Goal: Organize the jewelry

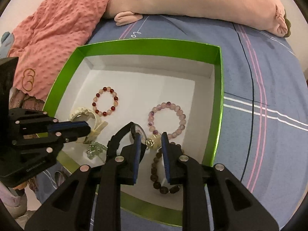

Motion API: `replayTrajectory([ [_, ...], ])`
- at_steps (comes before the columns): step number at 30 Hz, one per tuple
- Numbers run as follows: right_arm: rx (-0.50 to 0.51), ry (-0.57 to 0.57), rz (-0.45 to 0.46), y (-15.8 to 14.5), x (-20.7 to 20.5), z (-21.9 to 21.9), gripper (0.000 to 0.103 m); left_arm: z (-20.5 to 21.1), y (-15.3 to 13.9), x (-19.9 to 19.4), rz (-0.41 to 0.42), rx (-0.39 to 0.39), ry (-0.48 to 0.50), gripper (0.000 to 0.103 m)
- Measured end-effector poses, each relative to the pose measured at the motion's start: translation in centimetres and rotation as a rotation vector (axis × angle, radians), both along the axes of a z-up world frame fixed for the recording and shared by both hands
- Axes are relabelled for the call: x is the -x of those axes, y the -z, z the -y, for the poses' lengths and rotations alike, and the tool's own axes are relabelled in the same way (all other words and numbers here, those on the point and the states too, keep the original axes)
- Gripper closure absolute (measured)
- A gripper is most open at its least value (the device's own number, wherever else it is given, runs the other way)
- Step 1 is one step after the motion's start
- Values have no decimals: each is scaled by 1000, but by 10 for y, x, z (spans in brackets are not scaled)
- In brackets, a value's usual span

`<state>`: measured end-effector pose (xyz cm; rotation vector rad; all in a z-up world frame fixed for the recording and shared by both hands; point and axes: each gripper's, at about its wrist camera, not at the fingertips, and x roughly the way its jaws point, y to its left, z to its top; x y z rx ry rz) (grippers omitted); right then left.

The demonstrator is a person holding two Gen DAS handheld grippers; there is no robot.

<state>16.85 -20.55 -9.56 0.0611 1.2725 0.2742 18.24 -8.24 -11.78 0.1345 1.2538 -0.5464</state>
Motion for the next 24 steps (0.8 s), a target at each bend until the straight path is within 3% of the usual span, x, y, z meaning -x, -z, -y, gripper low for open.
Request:
replayTrajectory([
  [4,-15,9,18,-7,4,0,81,-8,-14,4,24,14,-19,98],
  [7,-24,2,53,-23,13,-2,81,-20,-33,17,67,34,-25,86],
  [11,-80,-51,96,-53,43,-11,81,-42,-51,49,100,52,-35,79],
  [14,-132,-134,106,-68,77,-28,81,-69,-48,80,90,27,-77,72],
  [17,-149,-253,50,-53,108,-60,81,-91,-31,100,38,1,-121,71],
  [22,6,-449,-63,7,144,-125,81,-118,6,123,-75,-16,-196,71],
  [24,6,-487,-84,17,149,-139,81,-120,14,128,-97,-9,-213,71],
])
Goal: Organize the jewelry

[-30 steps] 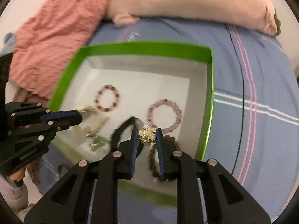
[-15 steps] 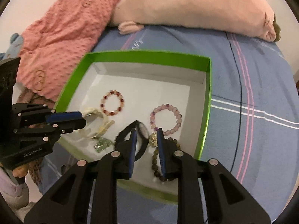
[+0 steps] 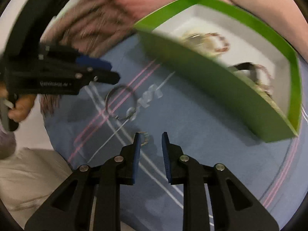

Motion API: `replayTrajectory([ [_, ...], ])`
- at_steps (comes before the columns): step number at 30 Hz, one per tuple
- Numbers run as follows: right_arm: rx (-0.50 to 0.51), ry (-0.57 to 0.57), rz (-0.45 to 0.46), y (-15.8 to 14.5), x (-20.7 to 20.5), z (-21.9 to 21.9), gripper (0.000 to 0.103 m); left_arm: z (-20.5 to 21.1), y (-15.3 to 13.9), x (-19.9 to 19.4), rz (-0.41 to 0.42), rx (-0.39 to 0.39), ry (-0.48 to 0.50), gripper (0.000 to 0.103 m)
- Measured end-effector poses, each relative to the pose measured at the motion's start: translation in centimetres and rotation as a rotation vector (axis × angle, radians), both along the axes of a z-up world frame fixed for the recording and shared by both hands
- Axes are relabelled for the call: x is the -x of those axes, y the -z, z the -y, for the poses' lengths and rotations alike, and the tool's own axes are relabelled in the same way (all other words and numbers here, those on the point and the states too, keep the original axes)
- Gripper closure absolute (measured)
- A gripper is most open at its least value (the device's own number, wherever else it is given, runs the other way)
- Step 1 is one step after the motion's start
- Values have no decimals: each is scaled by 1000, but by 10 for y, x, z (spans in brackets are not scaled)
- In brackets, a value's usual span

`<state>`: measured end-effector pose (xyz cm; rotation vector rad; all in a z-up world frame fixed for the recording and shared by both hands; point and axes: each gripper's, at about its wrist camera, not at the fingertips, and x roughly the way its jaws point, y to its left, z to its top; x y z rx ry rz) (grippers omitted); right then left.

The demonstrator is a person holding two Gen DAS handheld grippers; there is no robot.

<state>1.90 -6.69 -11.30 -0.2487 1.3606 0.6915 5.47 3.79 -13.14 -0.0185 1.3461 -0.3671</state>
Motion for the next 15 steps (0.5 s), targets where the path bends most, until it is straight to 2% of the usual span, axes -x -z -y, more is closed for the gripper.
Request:
replayTrajectory([
  [5,60,-87,12,13,2,-29,81,3,11,5,-19,15,-3,69],
  [8,78,-94,11,20,-2,-37,81,9,19,4,-35,21,5,64],
  [15,85,-99,24,21,-6,-43,81,19,26,0,-42,6,19,66],
])
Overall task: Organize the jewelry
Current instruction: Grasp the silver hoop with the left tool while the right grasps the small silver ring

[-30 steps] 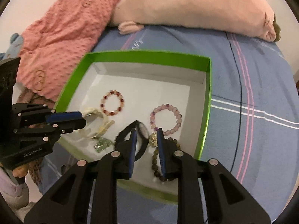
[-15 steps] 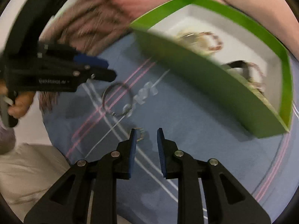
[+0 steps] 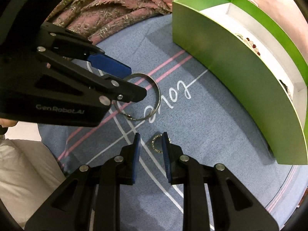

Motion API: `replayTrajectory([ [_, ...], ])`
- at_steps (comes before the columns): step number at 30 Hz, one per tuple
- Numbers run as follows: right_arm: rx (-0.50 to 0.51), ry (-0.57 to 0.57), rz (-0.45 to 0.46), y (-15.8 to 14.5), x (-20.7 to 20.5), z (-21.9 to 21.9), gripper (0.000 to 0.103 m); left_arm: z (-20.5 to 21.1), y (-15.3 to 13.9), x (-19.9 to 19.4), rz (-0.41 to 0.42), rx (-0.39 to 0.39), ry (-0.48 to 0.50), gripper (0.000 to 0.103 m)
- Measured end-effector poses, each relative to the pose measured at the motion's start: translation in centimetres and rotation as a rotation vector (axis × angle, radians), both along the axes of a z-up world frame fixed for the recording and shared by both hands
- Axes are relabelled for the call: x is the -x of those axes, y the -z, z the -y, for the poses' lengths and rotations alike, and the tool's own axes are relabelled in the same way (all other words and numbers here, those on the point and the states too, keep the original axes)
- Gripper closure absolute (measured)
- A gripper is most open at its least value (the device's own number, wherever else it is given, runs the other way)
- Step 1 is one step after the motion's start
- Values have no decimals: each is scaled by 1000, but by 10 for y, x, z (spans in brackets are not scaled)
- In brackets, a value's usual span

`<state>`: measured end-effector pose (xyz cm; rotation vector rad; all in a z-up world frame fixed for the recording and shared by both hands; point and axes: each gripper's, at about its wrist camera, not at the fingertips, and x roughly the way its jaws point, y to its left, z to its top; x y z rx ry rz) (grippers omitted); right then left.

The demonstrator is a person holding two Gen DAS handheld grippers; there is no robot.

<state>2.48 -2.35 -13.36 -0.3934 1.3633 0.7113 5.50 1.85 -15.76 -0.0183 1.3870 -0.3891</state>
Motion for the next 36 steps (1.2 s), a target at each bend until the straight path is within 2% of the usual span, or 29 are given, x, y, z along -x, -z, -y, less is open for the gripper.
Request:
replayTrajectory([
  [1,-1,0,-1,0,1,-1,83,2,1,-2,1,-4,1,67],
  [3,-4,4,-14,1,6,3,95,4,2,-3,1,-10,-1,78],
  [5,-12,8,-16,3,8,2,97,3,3,-4,1,-14,-8,87],
  [9,-35,35,-24,4,8,8,99,5,6,-6,4,-20,-6,98],
  [16,-76,112,-30,-3,0,30,99,6,4,-2,14,-21,-6,98],
  [21,-102,179,-24,-12,-6,57,99,3,-9,2,50,-32,1,98],
  [25,-105,175,-32,-12,-4,57,98,1,-9,2,48,-37,1,98],
  [27,-90,156,-26,-13,0,54,85,-1,-7,2,42,-37,-3,98],
  [28,-78,143,-16,-11,4,46,65,-1,-7,3,40,-35,-4,98],
  [29,-59,126,5,-11,6,39,52,-1,-6,3,40,-33,-6,98],
  [33,6,58,34,-9,12,20,51,-4,-6,5,40,-29,-13,98],
  [36,42,24,34,-2,14,9,56,-6,-6,7,40,-30,-19,98],
])
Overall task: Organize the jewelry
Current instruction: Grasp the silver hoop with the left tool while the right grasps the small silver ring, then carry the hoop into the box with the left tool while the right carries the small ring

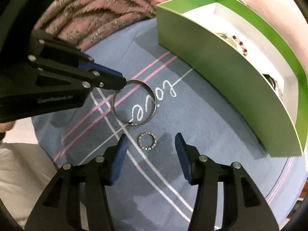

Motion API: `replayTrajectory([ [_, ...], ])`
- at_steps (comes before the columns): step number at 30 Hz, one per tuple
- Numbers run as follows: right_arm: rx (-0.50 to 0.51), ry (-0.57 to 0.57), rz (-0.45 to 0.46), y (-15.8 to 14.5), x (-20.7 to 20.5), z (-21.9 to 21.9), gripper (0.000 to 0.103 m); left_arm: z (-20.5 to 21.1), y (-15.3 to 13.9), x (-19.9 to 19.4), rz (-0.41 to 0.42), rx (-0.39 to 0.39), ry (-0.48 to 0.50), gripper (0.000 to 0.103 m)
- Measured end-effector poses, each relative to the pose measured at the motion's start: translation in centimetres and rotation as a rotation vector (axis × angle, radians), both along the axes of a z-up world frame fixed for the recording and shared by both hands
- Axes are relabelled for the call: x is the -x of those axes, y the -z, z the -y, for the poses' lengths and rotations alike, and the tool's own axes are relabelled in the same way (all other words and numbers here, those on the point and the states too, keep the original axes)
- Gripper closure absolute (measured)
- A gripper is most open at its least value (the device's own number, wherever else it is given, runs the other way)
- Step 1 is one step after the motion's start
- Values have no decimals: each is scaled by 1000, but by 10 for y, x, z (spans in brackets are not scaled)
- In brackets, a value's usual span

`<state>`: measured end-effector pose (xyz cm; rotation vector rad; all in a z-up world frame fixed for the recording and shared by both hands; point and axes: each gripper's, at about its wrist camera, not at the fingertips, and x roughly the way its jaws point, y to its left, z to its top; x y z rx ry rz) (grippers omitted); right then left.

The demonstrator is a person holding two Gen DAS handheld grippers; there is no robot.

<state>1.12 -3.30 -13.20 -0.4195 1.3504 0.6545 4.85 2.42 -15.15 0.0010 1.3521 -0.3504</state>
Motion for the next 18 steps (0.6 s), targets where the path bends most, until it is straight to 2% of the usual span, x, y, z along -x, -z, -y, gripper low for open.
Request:
replayTrajectory([
  [3,21,-15,-7,6,3,-3,63,-3,1,3,-5,1,-7,98],
  [4,20,-17,-2,6,4,-4,69,-3,2,4,-8,0,-9,98],
  [5,27,-12,7,5,3,-3,80,-2,2,5,-10,-1,-11,98],
  [6,24,0,2,5,1,-1,83,-2,3,6,-12,-3,-10,98],
  [10,-3,61,-20,4,-5,11,83,2,5,5,-15,-19,-2,98],
  [18,-36,158,-20,-6,-9,47,83,11,3,-1,1,-104,7,99],
])
